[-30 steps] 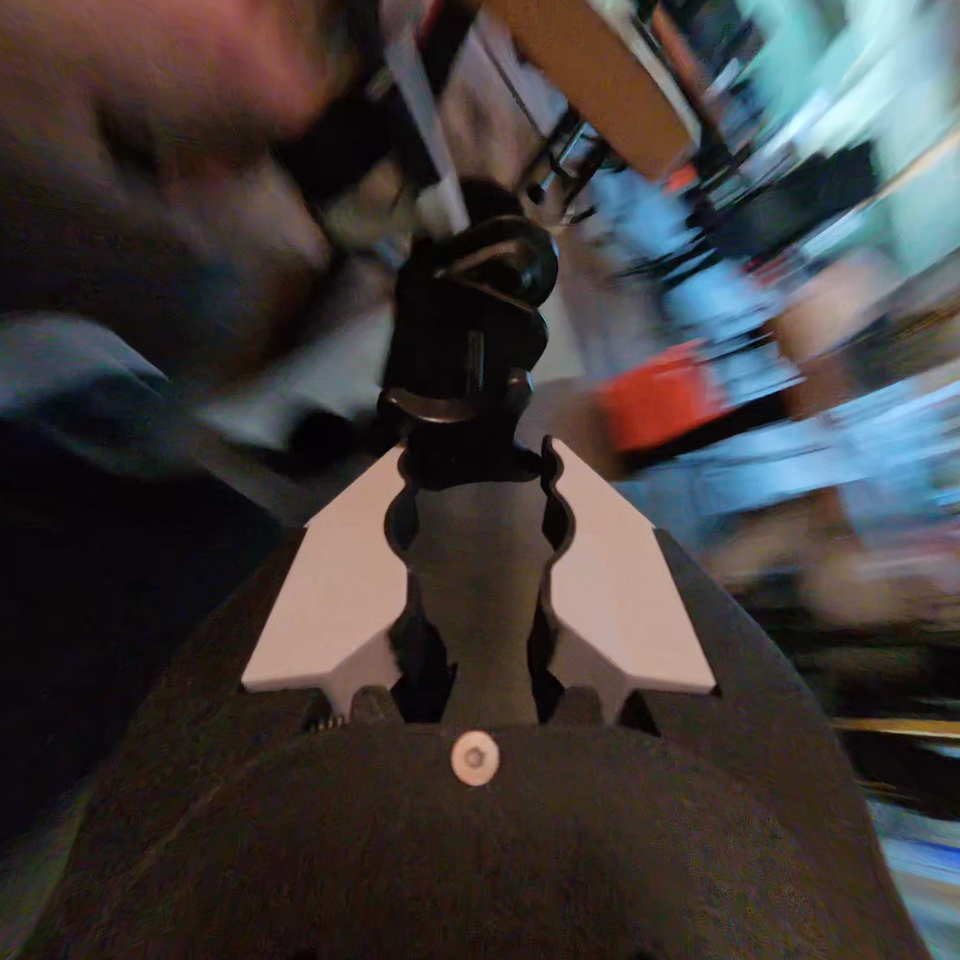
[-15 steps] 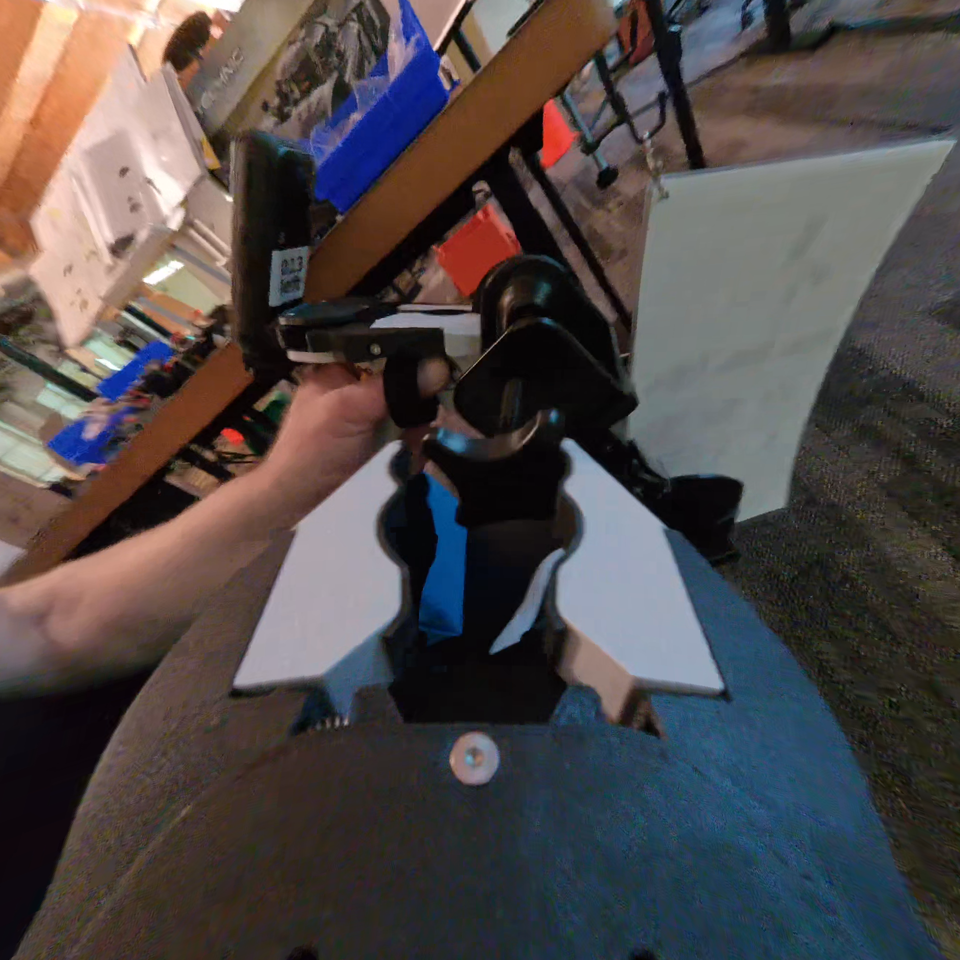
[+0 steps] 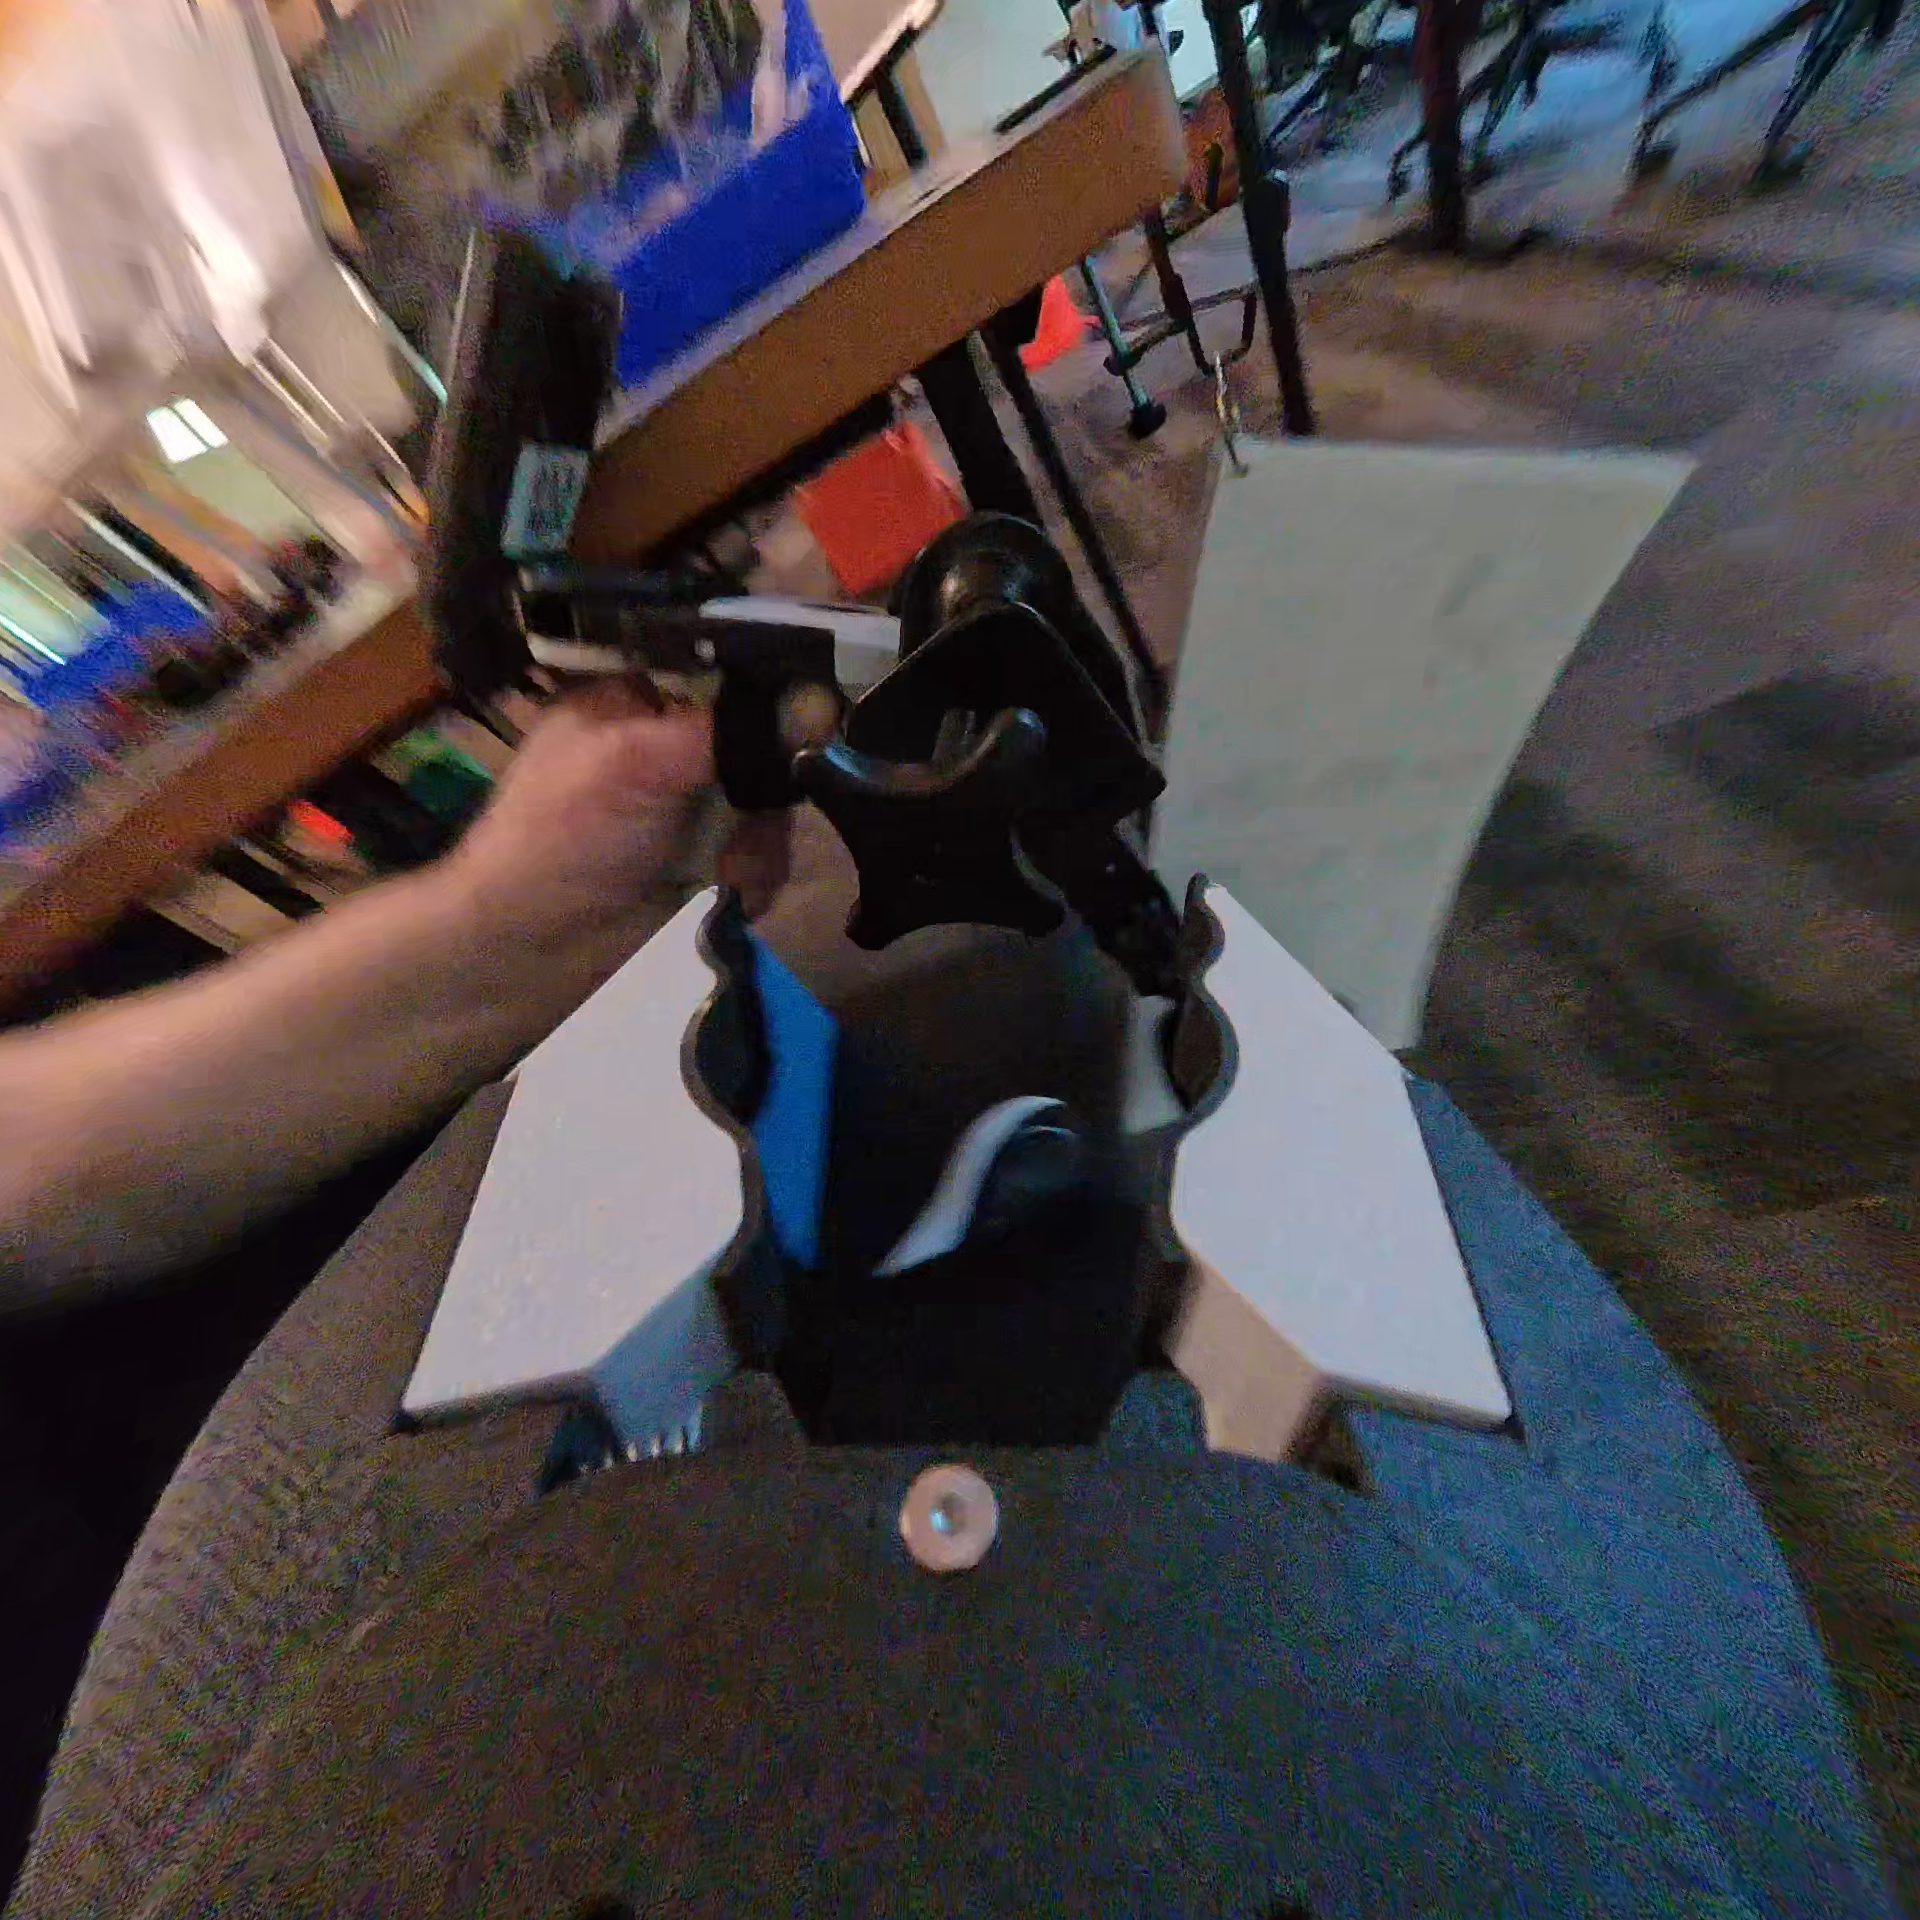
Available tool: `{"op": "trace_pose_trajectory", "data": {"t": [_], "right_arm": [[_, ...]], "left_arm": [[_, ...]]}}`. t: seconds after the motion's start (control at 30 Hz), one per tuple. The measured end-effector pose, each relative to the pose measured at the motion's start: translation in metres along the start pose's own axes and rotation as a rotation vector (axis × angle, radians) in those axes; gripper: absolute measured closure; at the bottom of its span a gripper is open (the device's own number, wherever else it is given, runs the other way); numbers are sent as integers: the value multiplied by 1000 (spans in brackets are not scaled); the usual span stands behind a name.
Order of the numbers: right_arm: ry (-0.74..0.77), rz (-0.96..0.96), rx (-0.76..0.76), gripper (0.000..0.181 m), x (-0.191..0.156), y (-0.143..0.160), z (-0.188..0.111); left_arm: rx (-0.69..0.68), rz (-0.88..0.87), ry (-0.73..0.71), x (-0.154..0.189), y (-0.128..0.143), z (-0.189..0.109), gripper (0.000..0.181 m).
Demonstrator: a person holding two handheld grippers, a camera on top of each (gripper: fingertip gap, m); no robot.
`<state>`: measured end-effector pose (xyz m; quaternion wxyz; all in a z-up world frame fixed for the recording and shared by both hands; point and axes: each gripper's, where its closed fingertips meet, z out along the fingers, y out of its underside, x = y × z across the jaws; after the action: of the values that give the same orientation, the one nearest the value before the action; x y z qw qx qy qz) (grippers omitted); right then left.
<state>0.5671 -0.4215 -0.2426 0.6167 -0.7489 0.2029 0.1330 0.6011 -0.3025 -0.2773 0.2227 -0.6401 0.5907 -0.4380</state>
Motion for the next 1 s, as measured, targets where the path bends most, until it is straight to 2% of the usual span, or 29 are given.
{"op": "trace_pose_trajectory", "data": {"t": [0.03, 0.1, 0.13, 0.17, 0.2, 0.23, 0.27, 0.33, 0.37, 0.4, 0.43, 0.47, 0.5, 0.53, 0.57, 0.6, 0.7, 0.77, 0.8, 0.87, 0.9, 0.93, 1.0], "right_arm": [[-64, 135, 22, 97, 1, 2, 2], [-118, 185, 22, 99, -5, 7, 10], [-112, 154, 25, 111, -9, 7, 13], [-67, 100, 22, 133, -7, 6, 16], [-8, -3, -5, 143, -5, 7, 17], [69, -188, -63, 145, 0, 11, 18], [181, -506, -142, 145, 5, 13, 18], [473, -1355, -322, 145, 17, 7, 15], [490, -1471, -327, 145, 14, 4, 17], [437, -1411, -303, 144, 13, 4, 16], [419, -1325, -277, 134, 16, -1, 11], [443, -1192, -251, 110, 25, -9, 2], [398, -962, -219, 98, 28, -10, -4], [279, -672, -156, 89, 20, -10, -7], [139, -422, -99, 88, 8, -9, -9], [75, -249, -59, 87, 5, -8, -11], [-92, 159, 7, 99, -2, -2, -5], [-137, 243, 14, 112, -2, 3, 3], [-134, 243, 35, 136, -2, -1, 6], [-93, 80, 17, 136, -4, -4, 8], [-45, -103, -38, 136, -7, -3, 9], [34, -390, -129, 136, -8, 2, 11], [270, -1130, -364, 134, 2, 14, 12]], "left_arm": [[-2, 6, -1, 1, 0, 1, 175], [-9, 17, 4, 5, 2, 3, 175], [-16, 32, 2, 7, 3, 5, 175], [-21, 44, -1, 9, 5, 6, 175], [-24, 45, 2, 10, 6, 6, 175], [-21, 38, 4, 10, 6, 6, 175], [-22, 33, 9, 9, 6, 6, 175], [-28, 41, -1, 8, 7, 6, 175], [-22, 32, -3, 7, 7, 6, 175], [-13, 2, 18, 6, 6, 6, 175], [-16, 3, 15, 6, 6, 5, 174], [-18, 23, 1, 6, 5, 4, 175], [-8, 17, 2, 7, 3, 4, 175], [-2, 4, 15, 8, 2, 4, 175], [-3, 4, 16, 8, 1, 4, 175], [-4, 13, 8, 8, 1, 4, 175], [-12, 29, 0, 9, 4, 7, 175], [-24, 39, -2, 11, 7, 9, 174], [-30, 40, 3, 13, 9, 11, 174], [-31, 35, 8, 14, 11, 11, 174], [-30, 16, 19, 13, 12, 11, 175], [-32, 4, 25, 13, 13, 11, 175], [-33, -12, 23, 10, 15, 12, 174]]}}
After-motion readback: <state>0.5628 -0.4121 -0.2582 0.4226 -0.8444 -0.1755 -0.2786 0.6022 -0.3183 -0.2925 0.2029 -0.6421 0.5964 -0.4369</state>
